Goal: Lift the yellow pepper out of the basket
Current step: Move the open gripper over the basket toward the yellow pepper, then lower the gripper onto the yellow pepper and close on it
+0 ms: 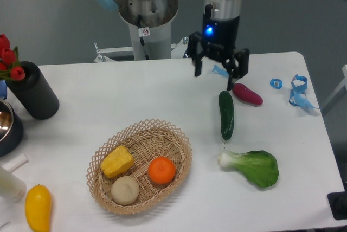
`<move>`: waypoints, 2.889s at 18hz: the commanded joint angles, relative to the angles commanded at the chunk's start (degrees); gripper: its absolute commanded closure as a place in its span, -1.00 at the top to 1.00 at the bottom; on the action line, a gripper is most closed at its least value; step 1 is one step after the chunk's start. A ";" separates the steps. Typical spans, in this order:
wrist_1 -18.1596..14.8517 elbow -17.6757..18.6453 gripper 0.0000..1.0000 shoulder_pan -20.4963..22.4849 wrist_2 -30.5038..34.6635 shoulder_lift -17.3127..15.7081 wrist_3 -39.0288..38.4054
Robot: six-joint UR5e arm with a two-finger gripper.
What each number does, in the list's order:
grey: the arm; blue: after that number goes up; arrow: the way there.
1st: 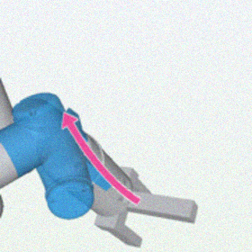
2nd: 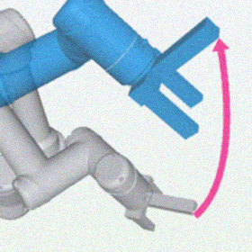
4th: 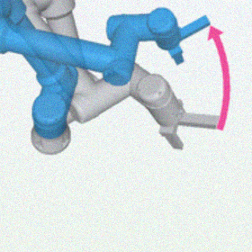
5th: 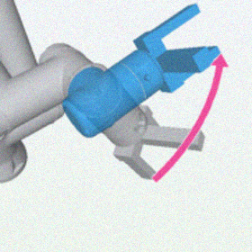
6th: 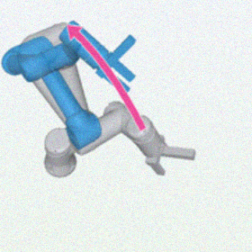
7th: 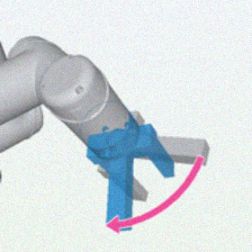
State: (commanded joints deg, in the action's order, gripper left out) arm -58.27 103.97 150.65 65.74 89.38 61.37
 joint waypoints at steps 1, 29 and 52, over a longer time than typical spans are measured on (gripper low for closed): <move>0.00 0.09 1.00 -0.53 0.00 0.09 -1.41; 11.60 -1.14 1.00 -22.33 11.16 20.39 -5.65; 11.95 -3.43 1.00 -26.02 16.70 26.10 -7.49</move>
State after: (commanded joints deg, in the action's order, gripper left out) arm -46.32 100.55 124.63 82.44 115.49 53.88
